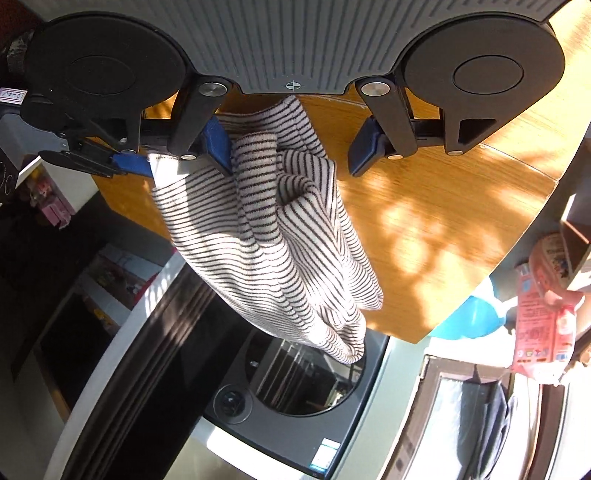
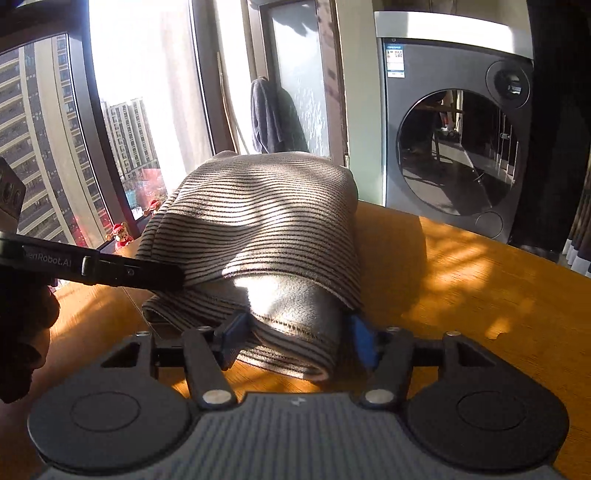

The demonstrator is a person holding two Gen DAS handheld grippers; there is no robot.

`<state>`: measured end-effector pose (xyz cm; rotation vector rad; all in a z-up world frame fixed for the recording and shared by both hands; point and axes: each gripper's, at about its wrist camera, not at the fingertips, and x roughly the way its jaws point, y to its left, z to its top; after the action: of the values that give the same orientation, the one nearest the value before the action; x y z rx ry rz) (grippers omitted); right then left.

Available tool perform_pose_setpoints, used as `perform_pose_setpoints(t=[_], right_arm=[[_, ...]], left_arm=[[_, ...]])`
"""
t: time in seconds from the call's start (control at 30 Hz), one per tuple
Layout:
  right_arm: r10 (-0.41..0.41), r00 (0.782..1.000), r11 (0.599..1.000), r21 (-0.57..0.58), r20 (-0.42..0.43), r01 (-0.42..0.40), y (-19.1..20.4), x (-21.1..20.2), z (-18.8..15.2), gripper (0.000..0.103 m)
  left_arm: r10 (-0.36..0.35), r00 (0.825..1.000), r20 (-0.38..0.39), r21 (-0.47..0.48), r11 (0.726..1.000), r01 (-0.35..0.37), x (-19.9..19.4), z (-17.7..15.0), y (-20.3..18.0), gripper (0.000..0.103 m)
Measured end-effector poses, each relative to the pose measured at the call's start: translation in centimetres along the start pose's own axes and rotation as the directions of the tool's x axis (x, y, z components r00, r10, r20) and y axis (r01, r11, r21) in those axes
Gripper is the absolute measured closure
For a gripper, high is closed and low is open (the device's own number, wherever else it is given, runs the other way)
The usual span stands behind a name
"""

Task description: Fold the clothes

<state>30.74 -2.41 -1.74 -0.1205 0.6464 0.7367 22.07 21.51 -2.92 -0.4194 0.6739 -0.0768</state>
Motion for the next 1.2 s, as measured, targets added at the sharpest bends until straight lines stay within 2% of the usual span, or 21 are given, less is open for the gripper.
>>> perform_pose_setpoints(t=[0.03,0.1,0.13,0.17,0.3,0.4,0.43,0.53,0.6,0.67,0.77,0.93,1.03,1.2], right_arm=[[-0.02,1.0,1.0,0.011,-0.003,0.02,-0.3,-0.4,-0.2,0.028],[-0.041,0.999,0.999,0.019,0.002,0.04,-0.4,-1.7,-1.1,0.009],[-0.048,0.999,0.999,0.021,0.003,0.048,-0.4,-2.4,-1.6,0.004],[-0.058,0.998,0.998,0.023,0.003,0.058,-0.4,-3.1,-2.1,0.0],[-0.099,0.993,0.995,0.007,-0.062,0.1,0.2,-4.7,-3.8,0.0],[-0.149,0.984,0.988,-0.05,-0.101,0.144,1.2,-5.1,-4.6,0.0],[-0.168,0.982,0.984,-0.068,-0.083,0.163,1.3,-5.4,-4.8,0.0],[-0.194,0.981,0.977,-0.101,-0.026,0.19,1.3,-6.0,-5.7,0.0],[-0.138,0.989,0.99,-0.008,-0.056,0.138,-0.4,-6.1,-5.4,0.0],[-0.19,0.98,0.981,0.02,-0.056,0.192,-1.3,-6.1,-5.2,0.0],[-0.23,0.972,0.971,0.05,-0.055,0.233,-1.9,-6.0,-5.2,0.0],[-0.232,0.971,0.971,0.048,-0.056,0.234,-1.8,-6.2,-5.2,0.0],[-0.231,0.971,0.971,0.048,-0.056,0.234,-1.8,-6.1,-5.2,0.0],[-0.231,0.971,0.971,0.049,-0.055,0.233,-1.9,-6.1,-5.2,0.0]], left_arm=[[0.02,1.0,0.007,0.0,1.0,-0.02,-0.3,-0.4,-0.5,0.026],[0.07,0.997,0.027,0.0,0.998,-0.07,-1.2,-1.4,-1.7,0.009],[0.098,0.994,0.039,0.004,0.995,-0.098,-1.6,-2.2,-2.5,0.001],[0.13,0.99,0.049,0.013,0.991,-0.131,-2.1,-3.1,-3.4,0.0],[0.293,0.954,0.06,0.073,0.952,-0.297,-2.9,-5.8,-6.9,0.0],[0.436,0.899,0.053,0.155,0.885,-0.438,-2.6,-7.5,-10.0,0.0],[0.462,0.885,0.059,0.161,0.87,-0.465,-2.5,-8.0,-10.8,0.0],[0.514,0.854,0.081,0.088,0.85,-0.519,-2.4,-8.7,-11.4,0.0],[0.539,0.836,0.098,0.059,0.836,-0.546,-2.0,-8.9,-11.7,0.0],[0.546,0.832,0.097,0.054,0.832,-0.552,-1.6,-8.5,-12.0,0.0],[0.534,0.84,0.095,0.06,0.839,-0.54,-1.2,-8.1,-12.1,0.0],[0.538,0.838,0.094,0.051,0.838,-0.543,-1.3,-8.5,-12.2,0.0],[0.554,0.827,0.095,0.038,0.828,-0.559,-1.2,-8.6,-12.4,0.0],[0.554,0.827,0.096,0.036,0.829,-0.559,-1.2,-8.6,-12.3,0.0]])
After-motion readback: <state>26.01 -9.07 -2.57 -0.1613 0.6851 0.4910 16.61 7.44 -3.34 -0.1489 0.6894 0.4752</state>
